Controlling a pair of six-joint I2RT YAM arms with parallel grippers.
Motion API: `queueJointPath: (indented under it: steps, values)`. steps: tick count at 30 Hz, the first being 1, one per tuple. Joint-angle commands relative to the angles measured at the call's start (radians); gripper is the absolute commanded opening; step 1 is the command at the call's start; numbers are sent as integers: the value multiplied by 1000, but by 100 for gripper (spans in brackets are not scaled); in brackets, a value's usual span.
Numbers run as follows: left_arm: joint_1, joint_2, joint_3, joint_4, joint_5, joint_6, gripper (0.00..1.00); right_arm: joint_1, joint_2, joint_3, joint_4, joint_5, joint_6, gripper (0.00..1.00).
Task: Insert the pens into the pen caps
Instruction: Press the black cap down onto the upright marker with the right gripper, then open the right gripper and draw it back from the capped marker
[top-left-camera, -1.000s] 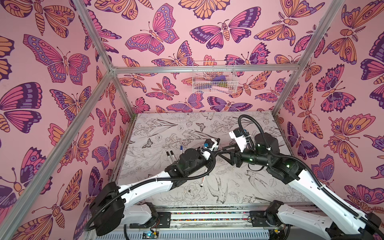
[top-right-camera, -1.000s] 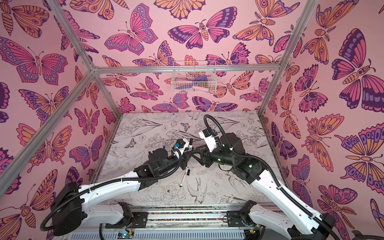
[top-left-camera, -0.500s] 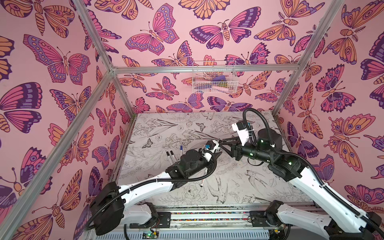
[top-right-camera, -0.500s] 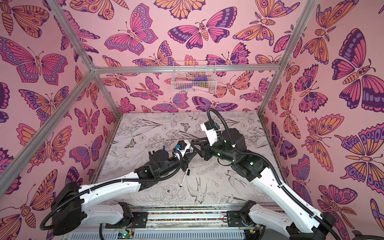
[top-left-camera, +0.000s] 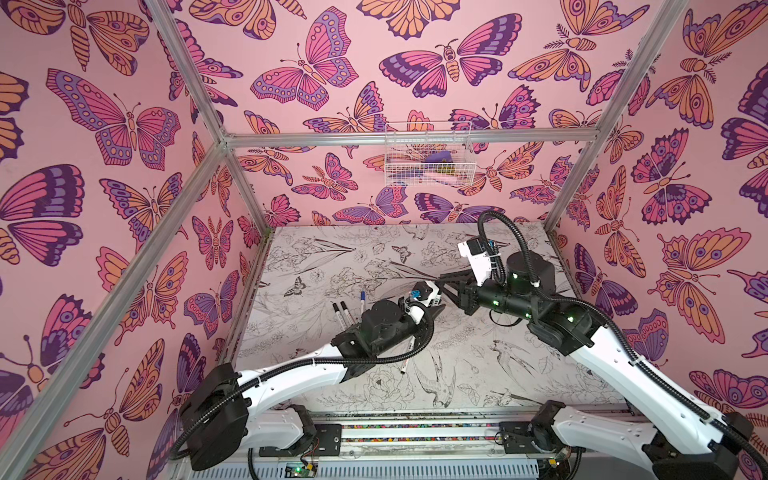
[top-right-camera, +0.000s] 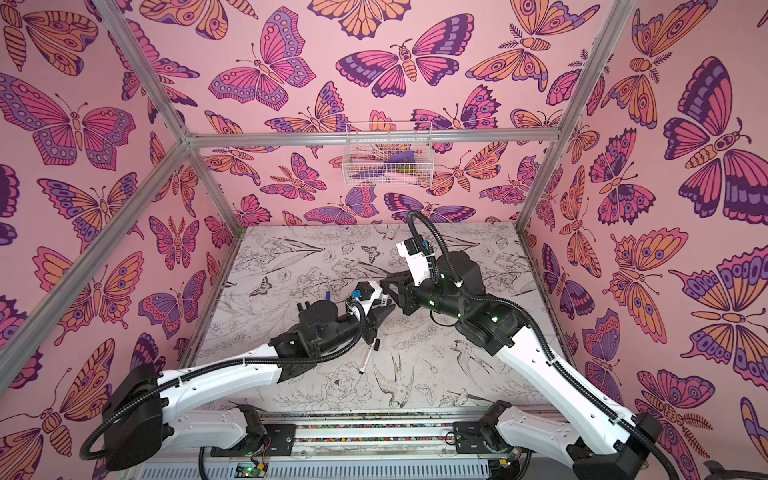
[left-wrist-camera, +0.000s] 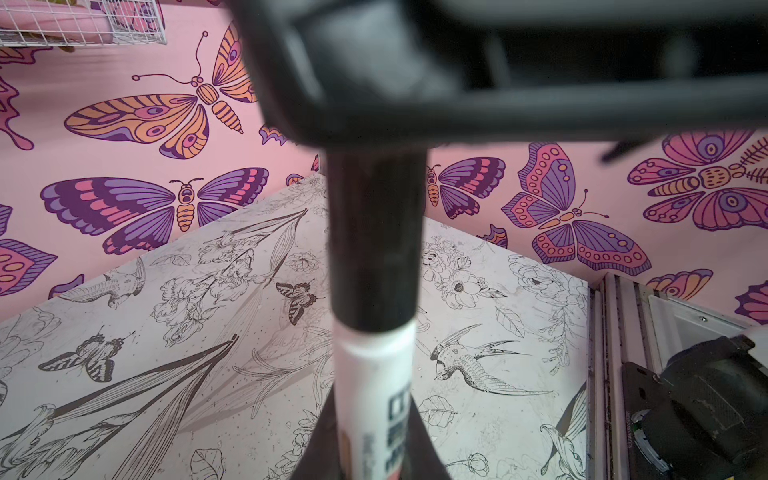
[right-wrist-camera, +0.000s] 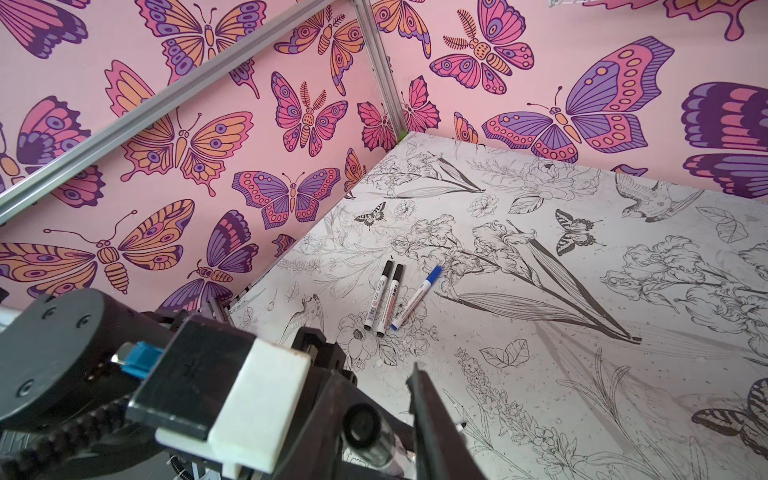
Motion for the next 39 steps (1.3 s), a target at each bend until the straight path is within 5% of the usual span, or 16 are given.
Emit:
queueJointPath:
  steps: [1, 9, 39]
  values:
    - [-7, 2, -6, 36, 5, -6, 0, -8, 11, 23, 21, -3, 11, 26]
    - [-7, -18, 13, 48, -26, 42, 0, -8, 1, -31, -4, 19, 59, 11]
    - [-10, -46, 130, 111, -11, 140, 0, -3, 72, -53, -284, 43, 88, 11]
